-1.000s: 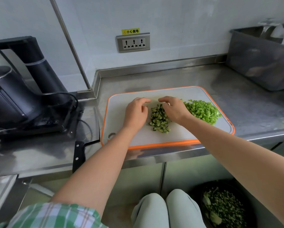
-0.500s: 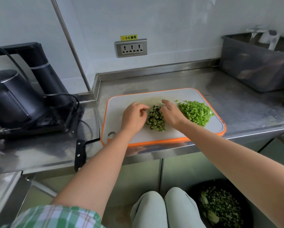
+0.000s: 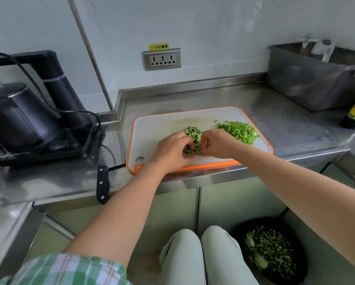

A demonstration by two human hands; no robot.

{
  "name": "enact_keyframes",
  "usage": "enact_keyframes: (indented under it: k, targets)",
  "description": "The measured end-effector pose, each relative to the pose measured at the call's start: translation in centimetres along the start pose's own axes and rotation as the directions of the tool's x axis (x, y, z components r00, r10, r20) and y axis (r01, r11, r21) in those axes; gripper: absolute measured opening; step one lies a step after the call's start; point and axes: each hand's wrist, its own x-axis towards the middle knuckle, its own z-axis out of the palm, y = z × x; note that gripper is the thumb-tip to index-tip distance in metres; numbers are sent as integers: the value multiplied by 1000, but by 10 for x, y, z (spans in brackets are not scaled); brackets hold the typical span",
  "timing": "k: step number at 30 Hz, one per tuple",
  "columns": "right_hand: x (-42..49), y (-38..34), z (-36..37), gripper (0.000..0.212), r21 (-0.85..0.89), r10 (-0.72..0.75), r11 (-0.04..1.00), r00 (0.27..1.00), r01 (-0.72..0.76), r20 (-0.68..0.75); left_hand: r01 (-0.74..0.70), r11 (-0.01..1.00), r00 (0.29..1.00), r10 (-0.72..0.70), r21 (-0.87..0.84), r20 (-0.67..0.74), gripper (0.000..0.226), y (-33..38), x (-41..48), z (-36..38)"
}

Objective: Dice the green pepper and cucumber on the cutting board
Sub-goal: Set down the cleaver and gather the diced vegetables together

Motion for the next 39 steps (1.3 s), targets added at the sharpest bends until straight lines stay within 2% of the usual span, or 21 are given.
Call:
enact_keyframes:
  k: [2,5,9,11,15,19,24,27,30,32,35,39]
  targets:
    - [-2,-4,6,13,-57,-38,998,999,39,20,-4,1000,1000,4,22,14,23,5,1,2]
    - [4,-8,13,16,-121,-54,992,998,49,-40,55,997,998,-55,57,-5,16,10,6,6]
    - [14,-6,18,11,42,-28,999,991,34,-133,136,981,990,-129,141,-59,14,6,16,8]
    - [15,-1,17,11,118,-25,992,984,47,-178,177,976,982,-167,130,-84,14,0,16,7]
    - [13,13,6,17,125,33,992,963,1,-268,152,985,984,-143,84,-103,7,-4,12,5]
    - [15,19,9,16,20,128,992,974,-126,-188,128,990,987,-121,58,-106,12,5,11,9]
    - [24,13,22,20,25,203,979,964,-201,-174,110,989,990,-101,96,-101,19,12,14,15]
    - [27,11,18,19,30,186,982,972,-184,-142,113,983,991,-100,144,-94,16,13,19,17]
    - [30,17,14,24,53,212,977,958,-206,-194,147,972,984,-125,182,-127,7,11,23,18]
    - [31,19,14,28,33,250,968,950,-248,-185,170,972,979,-147,160,-142,6,8,25,17]
    - [33,19,18,27,45,242,970,959,-238,-145,153,983,978,-137,97,-155,6,4,24,15]
    - [36,19,16,32,74,256,966,958,-248,-128,159,987,942,-160,-26,-295,5,1,23,12]
